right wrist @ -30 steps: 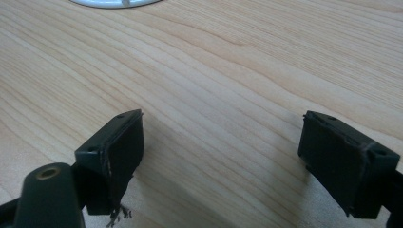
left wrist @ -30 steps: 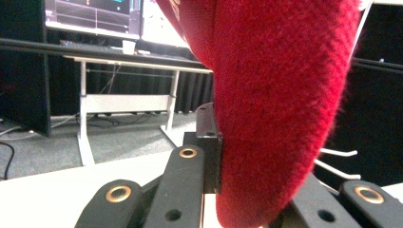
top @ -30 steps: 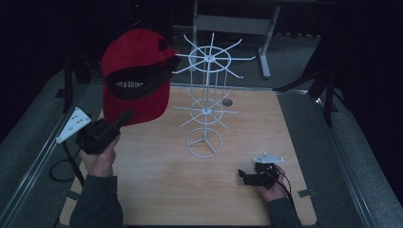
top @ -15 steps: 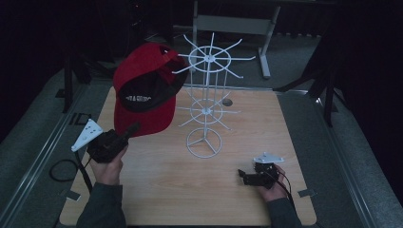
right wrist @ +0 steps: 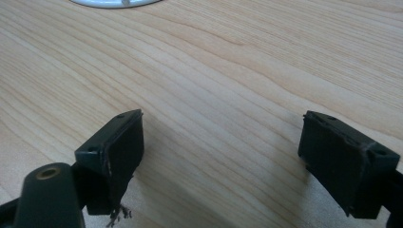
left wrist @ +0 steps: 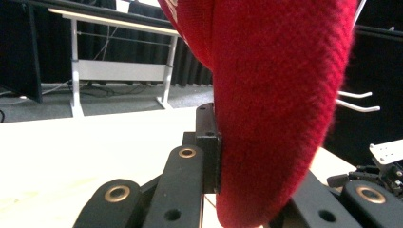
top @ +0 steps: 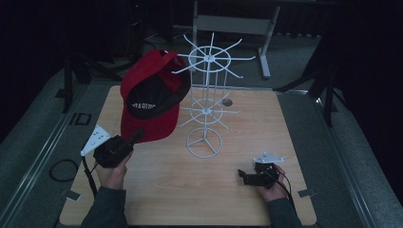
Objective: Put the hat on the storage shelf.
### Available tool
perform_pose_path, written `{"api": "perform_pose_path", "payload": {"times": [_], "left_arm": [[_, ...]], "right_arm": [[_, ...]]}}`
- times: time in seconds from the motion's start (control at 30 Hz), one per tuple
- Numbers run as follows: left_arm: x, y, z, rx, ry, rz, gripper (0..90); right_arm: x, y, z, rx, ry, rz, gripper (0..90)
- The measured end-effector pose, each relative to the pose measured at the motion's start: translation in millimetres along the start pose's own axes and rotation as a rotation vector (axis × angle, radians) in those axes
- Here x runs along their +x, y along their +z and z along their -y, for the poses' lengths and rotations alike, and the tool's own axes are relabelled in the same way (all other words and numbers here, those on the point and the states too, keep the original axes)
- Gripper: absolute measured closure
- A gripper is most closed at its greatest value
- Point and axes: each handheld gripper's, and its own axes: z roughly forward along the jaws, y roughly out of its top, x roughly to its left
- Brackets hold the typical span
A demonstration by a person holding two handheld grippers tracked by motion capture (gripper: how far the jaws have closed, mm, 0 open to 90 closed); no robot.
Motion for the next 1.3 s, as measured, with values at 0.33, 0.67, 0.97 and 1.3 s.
{"api": "perform_pose_path", "payload": {"times": [0.33,0.67,0.97,1.3], "left_arm": [[0.6,2.6,9.8,0.027,-0.012,0.01,84.3],[0.2,4.3,11.6,0.037,-0.007,0.028,79.8],[2.0,5.6,13.3,0.072,-0.011,0.057,66.6],[8.9,8.4,16.1,0.117,-0.056,0.049,45.7]], "right_arm": [[0.0,0.0,0.0,0.0,0.0,-0.001,15.1],[-0.1,0.0,0.0,0.0,-0.001,-0.001,15.1],[0.1,-0.1,0.0,0.002,0.0,-0.001,15.1],[0.1,-0.2,0.1,0.002,0.0,-0.001,15.1]]}}
